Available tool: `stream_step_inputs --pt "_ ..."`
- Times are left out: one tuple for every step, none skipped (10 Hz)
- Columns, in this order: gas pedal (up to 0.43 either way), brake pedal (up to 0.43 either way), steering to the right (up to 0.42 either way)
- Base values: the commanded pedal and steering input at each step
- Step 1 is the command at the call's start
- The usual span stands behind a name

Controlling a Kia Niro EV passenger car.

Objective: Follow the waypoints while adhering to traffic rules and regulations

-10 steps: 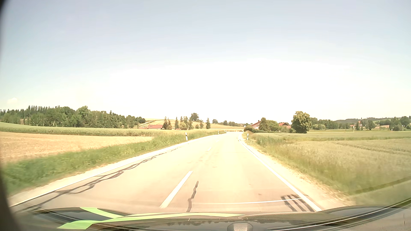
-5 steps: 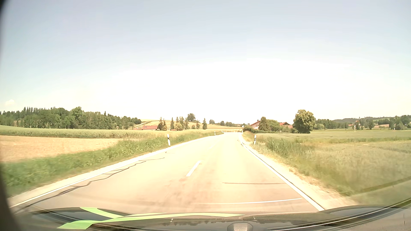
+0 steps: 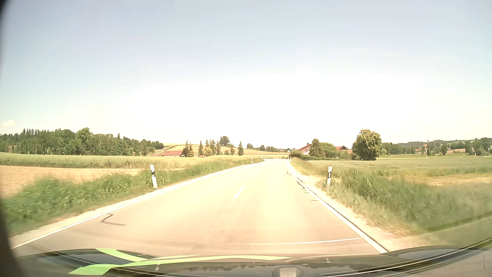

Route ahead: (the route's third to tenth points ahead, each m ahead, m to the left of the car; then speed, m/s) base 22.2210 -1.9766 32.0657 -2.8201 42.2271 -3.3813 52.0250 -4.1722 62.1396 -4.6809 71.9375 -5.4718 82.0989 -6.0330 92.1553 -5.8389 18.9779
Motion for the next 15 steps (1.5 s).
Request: stream_step_inputs --pt "0.209 0.000 0.005" --pt "0.209 0.000 0.006" --pt "0.209 0.000 0.007" --pt "0.209 0.000 0.008" --pt "0.209 0.000 0.008" --pt "0.189 0.000 0.008" --pt "0.189 0.000 0.009" --pt "0.189 0.000 0.009" --pt "0.189 0.000 0.008" --pt "0.189 0.000 0.008" --pt "0.197 0.000 0.009" --pt "0.197 0.000 0.009" --pt "0.197 0.000 0.009" --pt "0.189 0.000 0.009" --pt "0.169 0.000 0.009"
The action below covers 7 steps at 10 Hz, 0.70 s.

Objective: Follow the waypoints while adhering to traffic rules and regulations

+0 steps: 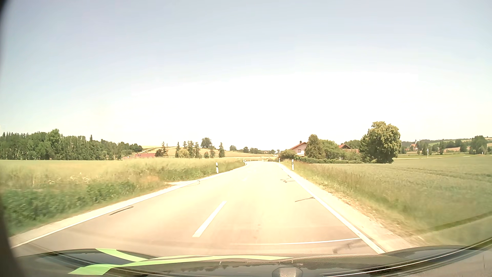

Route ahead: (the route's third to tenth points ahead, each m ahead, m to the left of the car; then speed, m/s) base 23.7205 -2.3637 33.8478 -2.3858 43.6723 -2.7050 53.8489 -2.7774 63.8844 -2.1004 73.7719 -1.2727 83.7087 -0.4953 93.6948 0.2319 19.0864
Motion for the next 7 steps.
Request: stream_step_inputs --pt "0.157 0.000 0.008" --pt "0.157 0.000 0.007" --pt "0.157 0.000 0.006" --pt "0.157 0.000 0.004" --pt "0.157 0.000 0.002" --pt "0.157 0.000 0.000" --pt "0.157 0.000 0.000"
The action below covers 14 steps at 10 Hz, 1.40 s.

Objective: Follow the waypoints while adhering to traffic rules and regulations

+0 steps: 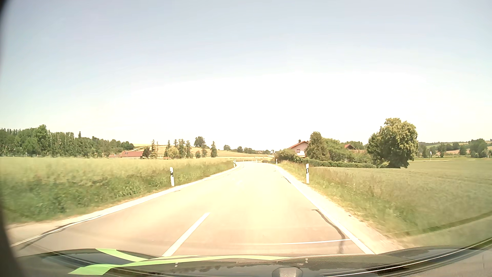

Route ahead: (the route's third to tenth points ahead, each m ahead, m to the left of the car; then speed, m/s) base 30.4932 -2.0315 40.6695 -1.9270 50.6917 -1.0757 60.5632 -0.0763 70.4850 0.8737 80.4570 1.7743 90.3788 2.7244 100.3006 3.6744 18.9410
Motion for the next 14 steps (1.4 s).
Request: stream_step_inputs --pt "0.157 0.000 0.000" --pt "0.157 0.000 0.000" --pt "0.157 0.000 0.000" --pt "0.157 0.000 0.000" --pt "0.157 0.000 0.000" --pt "0.157 0.000 0.000" --pt "0.157 0.000 0.000" --pt "0.157 0.000 0.000" --pt "0.130 0.000 0.000" --pt "0.118 0.000 0.000" --pt "0.118 0.000 0.000" --pt "0.130 0.000 -0.001" --pt "0.150 0.000 -0.002" --pt "0.157 0.000 -0.002"
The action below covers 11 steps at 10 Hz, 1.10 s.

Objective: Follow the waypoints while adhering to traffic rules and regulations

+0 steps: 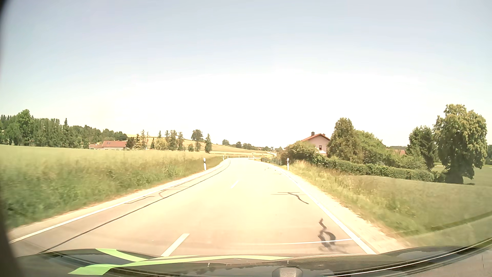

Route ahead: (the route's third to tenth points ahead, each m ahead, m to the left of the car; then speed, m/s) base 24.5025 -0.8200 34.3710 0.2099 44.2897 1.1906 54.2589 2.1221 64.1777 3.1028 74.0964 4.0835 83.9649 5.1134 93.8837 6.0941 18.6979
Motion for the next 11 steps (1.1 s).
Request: stream_step_inputs --pt "0.169 0.000 -0.004" --pt "0.169 0.000 -0.005" --pt "0.169 0.000 -0.006" --pt "0.169 0.000 -0.008" --pt "0.169 0.000 -0.008" --pt "0.169 0.000 -0.008" --pt "0.169 0.000 -0.009" --pt "0.197 0.000 -0.009" --pt "0.209 0.000 -0.009" --pt "0.209 0.000 -0.010" --pt "0.209 0.000 -0.014"
